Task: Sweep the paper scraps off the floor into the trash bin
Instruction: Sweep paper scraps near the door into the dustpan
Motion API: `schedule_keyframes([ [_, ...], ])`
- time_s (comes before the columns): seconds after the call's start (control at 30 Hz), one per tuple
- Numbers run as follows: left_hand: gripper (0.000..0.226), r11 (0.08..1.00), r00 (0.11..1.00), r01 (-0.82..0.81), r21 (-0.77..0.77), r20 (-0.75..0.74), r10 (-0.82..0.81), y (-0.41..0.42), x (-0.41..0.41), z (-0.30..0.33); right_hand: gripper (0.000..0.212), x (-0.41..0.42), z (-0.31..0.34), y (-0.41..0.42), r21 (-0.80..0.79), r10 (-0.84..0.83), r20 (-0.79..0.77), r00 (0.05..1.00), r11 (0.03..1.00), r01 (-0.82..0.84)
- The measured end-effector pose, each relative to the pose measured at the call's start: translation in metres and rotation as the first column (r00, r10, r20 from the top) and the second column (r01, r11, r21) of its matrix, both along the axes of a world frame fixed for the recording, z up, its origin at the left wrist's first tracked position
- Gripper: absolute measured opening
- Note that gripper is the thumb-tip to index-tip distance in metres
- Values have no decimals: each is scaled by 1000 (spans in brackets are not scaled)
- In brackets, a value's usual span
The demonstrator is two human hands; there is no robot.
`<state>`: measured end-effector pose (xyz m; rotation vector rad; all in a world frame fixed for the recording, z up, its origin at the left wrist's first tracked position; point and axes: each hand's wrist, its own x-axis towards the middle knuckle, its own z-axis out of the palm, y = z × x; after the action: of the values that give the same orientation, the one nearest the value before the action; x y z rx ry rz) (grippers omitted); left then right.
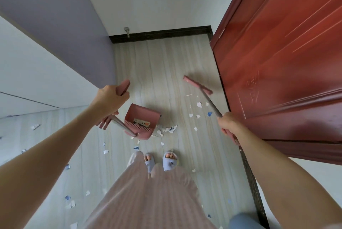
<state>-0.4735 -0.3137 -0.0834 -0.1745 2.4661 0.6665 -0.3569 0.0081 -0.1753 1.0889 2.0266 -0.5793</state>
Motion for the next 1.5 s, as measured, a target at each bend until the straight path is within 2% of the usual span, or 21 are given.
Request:
schedule_keyframes([
  [0.13,30,1000,1000,8,-15,-19,-8,11,6,-11,38,5,-20,8,23,6,27,1000,1000,-7],
  [0.27,30,1000,999,13,-20,-33,-13,21,13,-16,34,20,-25,12,-40,-2,48,999,999,4],
  [0.47,30,1000,997,13,-6,-75,-14,25,28,-11,22,56,-7,3,-90,21,57,998,996,-16],
  [0.57,30,1000,994,24,9,-110,-23,24,42,-5,25,82,9,-13,-107,19,81,997,994,-10],
  [0.73,30,999,991,18,35,-132,-13,8,68,5,13,133,26,-47,-160,30,125,992,987,-10],
  [0.8,29,998,992,41,43,-121,-35,-3,81,10,12,154,33,-60,-195,-23,124,992,980,47],
  [0.93,29,994,990,92,56,-115,-86,-16,100,19,16,175,47,-62,-256,-295,91,951,916,309],
  [1.17,33,990,986,113,79,-134,-101,-14,115,27,20,186,44,-63,-204,-424,77,903,879,430],
  [1.3,33,993,988,99,61,-127,-90,-14,125,18,28,181,28,-57,-123,-340,10,940,933,339],
  [1.5,36,996,988,86,22,-127,-83,-7,131,0,39,174,-2,-49,-74,-310,-53,949,949,306],
])
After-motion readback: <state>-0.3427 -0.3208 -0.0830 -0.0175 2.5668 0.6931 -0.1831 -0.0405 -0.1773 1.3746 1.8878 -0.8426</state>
